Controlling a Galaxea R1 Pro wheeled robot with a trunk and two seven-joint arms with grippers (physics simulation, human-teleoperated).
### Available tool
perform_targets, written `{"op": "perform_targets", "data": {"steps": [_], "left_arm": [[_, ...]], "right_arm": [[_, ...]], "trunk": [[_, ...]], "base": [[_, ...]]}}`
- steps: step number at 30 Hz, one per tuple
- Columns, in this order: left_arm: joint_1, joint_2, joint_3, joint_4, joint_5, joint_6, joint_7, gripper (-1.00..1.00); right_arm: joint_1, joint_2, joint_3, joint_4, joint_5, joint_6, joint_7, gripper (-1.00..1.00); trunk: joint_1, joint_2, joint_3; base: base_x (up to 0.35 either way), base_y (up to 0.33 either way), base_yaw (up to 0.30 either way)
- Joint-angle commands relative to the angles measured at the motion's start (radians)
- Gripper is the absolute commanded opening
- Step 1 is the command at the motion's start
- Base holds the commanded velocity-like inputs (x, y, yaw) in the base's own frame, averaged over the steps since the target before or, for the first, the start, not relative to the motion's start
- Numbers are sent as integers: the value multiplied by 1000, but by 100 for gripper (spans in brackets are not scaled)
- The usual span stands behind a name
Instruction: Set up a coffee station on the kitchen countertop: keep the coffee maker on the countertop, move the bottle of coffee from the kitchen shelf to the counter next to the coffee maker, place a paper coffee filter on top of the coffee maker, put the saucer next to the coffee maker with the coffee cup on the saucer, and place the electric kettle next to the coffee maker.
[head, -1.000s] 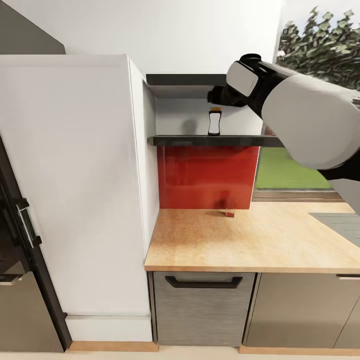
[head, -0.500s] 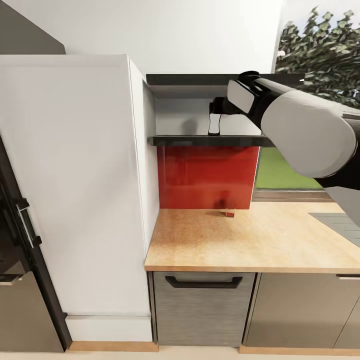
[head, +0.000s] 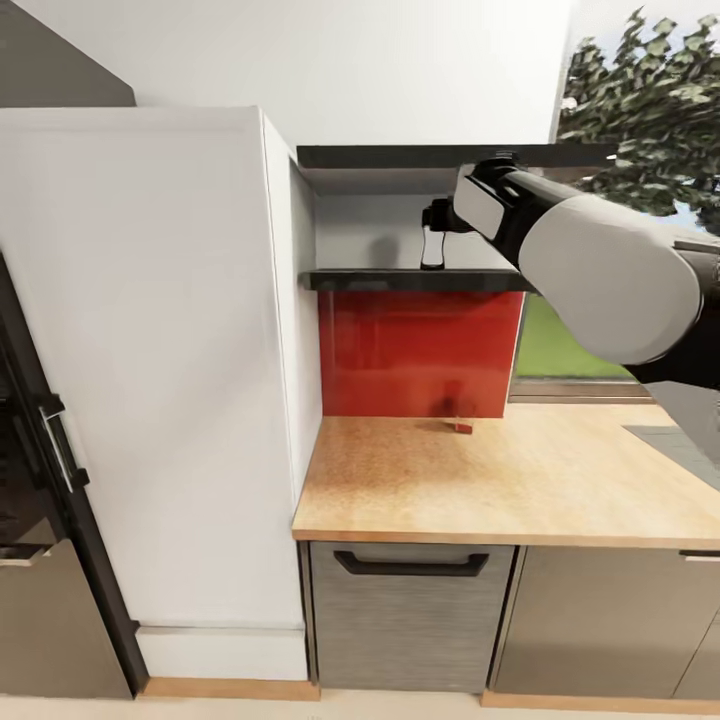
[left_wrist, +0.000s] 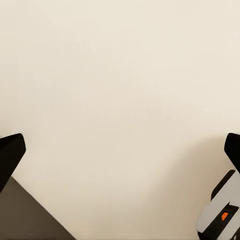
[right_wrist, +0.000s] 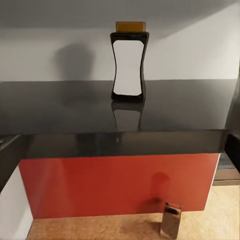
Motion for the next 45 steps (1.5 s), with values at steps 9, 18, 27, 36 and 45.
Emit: {"op": "perform_targets", "data": {"steps": [9,18,27,36,45], "left_arm": [[1,-6,6,-2,0,-3,-3,100],[1,-10,5,-2,-2,-3,-3,100],[1,-21,3,-2,-2,-1,1,100],[1,-21,2,-2,-2,5,1,100],[1,-23,1,-2,-2,5,1,100]], "right_arm": [[34,-12,-9,2,12,-59,-37,100],[65,-7,-7,2,13,-98,-96,100],[70,-12,-8,2,13,-91,-104,100],[70,-15,-9,2,13,-88,-105,100],[70,-28,-8,2,13,-87,-105,100]], "trunk": [[0,-1,-10],[0,-1,-12],[0,-1,-12],[0,-1,-12],[0,-1,-12]], "base": [[0,0,170],[0,0,38],[0,0,1],[123,41,0],[284,68,0]]}}
